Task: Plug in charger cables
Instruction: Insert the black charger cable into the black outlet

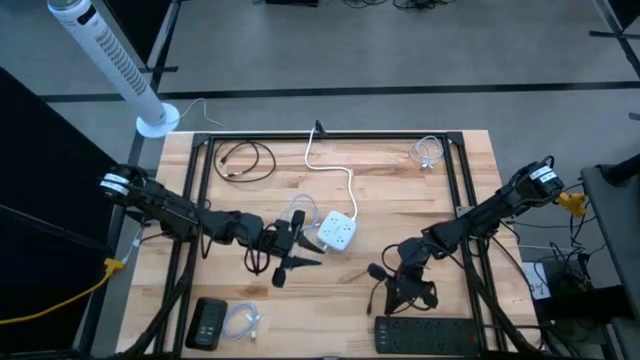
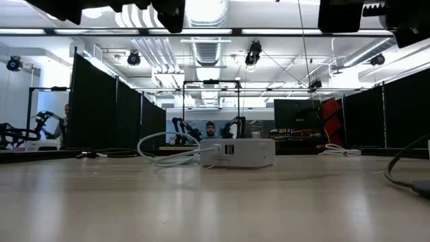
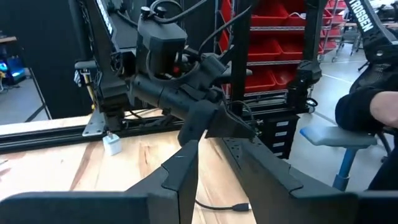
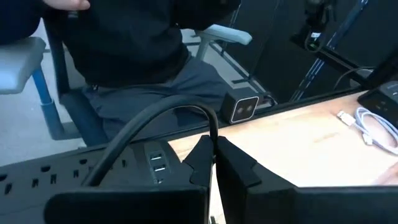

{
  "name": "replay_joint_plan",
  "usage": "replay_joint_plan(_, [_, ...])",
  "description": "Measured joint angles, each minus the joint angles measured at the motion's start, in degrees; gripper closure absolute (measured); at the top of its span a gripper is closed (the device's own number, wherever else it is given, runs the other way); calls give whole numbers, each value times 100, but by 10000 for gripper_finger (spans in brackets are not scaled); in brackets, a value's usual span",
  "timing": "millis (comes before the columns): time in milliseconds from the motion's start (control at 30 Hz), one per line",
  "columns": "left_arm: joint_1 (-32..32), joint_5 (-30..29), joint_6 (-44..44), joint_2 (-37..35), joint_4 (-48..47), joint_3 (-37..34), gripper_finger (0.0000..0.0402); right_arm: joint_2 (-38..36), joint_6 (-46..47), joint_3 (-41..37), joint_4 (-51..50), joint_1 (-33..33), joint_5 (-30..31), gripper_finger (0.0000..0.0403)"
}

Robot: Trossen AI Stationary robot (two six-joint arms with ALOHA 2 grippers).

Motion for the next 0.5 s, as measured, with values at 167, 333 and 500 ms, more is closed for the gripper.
replay_joint_plan(167, [2, -2, 128, 0, 5, 0, 296, 260, -155, 4, 370, 13, -479, 403])
replay_joint_plan(333, [-23, 2, 126, 54, 145, 0, 298, 946, -136, 166, 717, 0, -808, 403])
replay_joint_plan(500, [-33, 3, 128, 349, 368, 0, 297, 1649, -102, 680, 705, -27, -1584, 403])
